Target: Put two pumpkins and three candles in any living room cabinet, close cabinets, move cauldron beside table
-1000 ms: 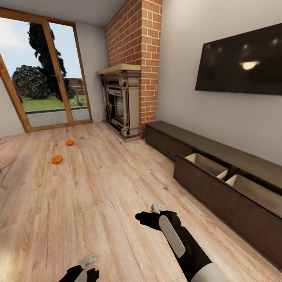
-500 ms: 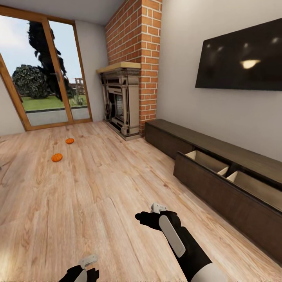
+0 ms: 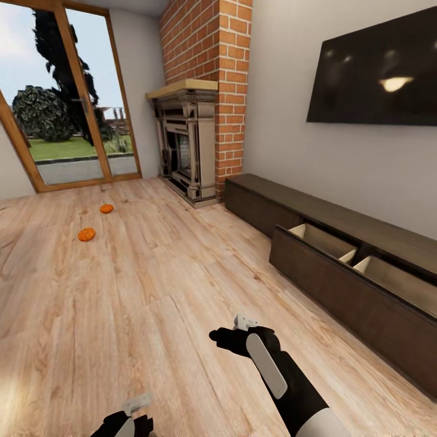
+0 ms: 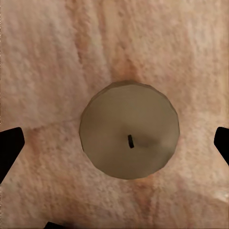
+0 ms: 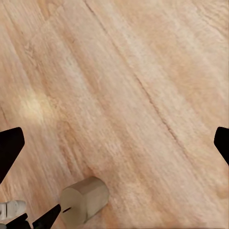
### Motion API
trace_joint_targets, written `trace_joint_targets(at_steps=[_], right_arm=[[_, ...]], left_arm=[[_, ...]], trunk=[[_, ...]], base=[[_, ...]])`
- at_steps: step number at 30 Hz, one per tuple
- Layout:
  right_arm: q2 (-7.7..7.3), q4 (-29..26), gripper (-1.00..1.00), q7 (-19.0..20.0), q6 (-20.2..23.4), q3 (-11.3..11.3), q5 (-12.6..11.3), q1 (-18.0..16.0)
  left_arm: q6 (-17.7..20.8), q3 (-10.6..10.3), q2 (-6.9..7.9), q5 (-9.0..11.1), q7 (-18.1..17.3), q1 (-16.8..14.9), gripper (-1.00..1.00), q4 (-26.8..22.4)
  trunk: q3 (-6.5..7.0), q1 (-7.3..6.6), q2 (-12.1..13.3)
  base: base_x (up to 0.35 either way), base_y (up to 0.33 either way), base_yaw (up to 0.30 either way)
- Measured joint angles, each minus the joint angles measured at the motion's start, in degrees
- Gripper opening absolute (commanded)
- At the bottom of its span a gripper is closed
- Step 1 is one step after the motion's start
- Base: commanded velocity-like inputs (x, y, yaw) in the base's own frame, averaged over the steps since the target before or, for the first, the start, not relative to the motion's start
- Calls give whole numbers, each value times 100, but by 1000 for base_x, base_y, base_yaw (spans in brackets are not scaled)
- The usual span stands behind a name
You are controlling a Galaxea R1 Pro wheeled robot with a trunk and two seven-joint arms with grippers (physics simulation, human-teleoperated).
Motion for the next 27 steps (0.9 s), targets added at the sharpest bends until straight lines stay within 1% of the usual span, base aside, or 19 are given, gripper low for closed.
trace_joint_targets(at_steps=[6, 11, 14, 17, 19, 23, 27], right_arm=[[0, -14, 100, -7, -2, 0, 9, 0], [0, -38, 100, -8, 1, 4, 10, 0], [0, -36, 100, -8, 5, 8, 10, -2], [0, -31, 100, -8, 5, 9, 10, -1], [0, -33, 100, -8, 5, 9, 10, -1], [0, -36, 100, -8, 6, 3, 10, 0], [0, -35, 100, -8, 5, 7, 10, 0]], left_arm=[[-10, -16, -5, -11, -47, 0, 100, 0], [-23, -88, 17, -28, -573, 0, 100, -3], [-114, -131, 36, -50, -701, 0, 100, -6], [-308, -177, 46, -111, -747, 0, 100, -7], [-404, -188, 53, -146, -763, 0, 100, -7], [-474, -186, 65, -161, -772, 0, 100, -8], [-496, -182, 67, -164, -774, 0, 100, -7]], trunk=[[-133, 15, -8], [-244, 28, -15], [-310, 36, -19], [-377, 44, -23], [-378, 44, -23], [-378, 43, -23], [-466, 54, -28]], base=[[0, 0, 0], [0, 0, 0], [0, 0, 0], [0, 0, 0], [0, 0, 0], [0, 0, 0], [0, 0, 0]])
